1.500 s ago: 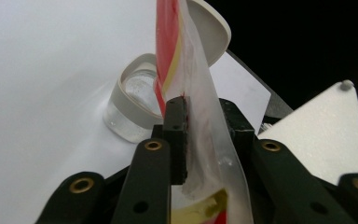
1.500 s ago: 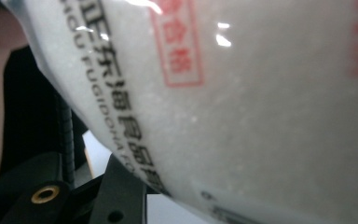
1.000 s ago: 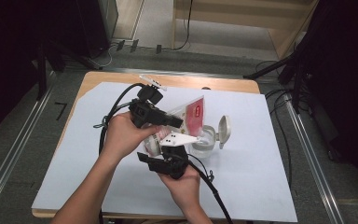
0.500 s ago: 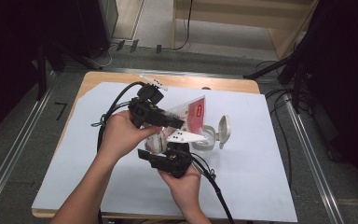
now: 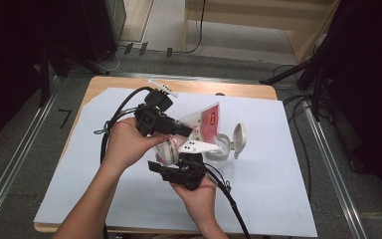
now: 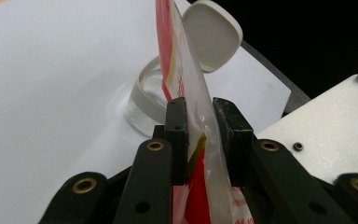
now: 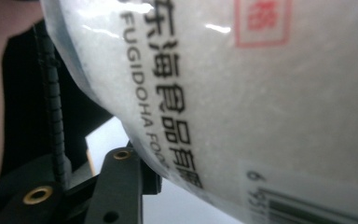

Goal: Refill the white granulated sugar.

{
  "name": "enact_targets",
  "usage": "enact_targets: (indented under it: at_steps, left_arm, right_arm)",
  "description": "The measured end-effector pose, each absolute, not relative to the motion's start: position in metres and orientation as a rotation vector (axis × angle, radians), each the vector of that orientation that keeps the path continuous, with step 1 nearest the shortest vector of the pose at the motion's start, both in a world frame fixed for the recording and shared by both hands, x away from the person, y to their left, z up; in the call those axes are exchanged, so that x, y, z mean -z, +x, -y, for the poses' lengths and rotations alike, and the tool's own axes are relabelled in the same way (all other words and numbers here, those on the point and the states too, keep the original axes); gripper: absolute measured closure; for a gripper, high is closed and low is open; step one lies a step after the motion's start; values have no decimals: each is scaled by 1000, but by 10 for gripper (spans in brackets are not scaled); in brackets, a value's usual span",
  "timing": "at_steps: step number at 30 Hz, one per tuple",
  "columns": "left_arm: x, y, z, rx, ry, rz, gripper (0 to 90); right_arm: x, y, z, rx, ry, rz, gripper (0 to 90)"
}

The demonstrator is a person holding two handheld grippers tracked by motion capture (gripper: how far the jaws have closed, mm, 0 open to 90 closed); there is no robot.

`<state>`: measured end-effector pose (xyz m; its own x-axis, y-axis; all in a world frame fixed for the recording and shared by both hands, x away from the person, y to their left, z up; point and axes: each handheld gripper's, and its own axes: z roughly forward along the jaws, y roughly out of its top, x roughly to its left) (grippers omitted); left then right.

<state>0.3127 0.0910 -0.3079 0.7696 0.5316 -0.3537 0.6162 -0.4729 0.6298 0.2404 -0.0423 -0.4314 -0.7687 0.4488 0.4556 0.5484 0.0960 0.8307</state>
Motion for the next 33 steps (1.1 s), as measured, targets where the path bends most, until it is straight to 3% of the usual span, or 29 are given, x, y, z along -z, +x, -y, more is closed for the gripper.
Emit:
enact_targets:
  at_steps: [3,13,33]
  left_arm:
    - [308,313,-91,135,2175,-841,778]
    - [307,313,-92,159,2141,-847,786]
    - [304,313,-97,153,2103,-823,741]
  right_arm:
    - [430,241,41,1775,-1027,2279,551]
    - [427,239,39,1742,-1009,2372,622]
    - [424,242,33,1773,-1023,2210,625]
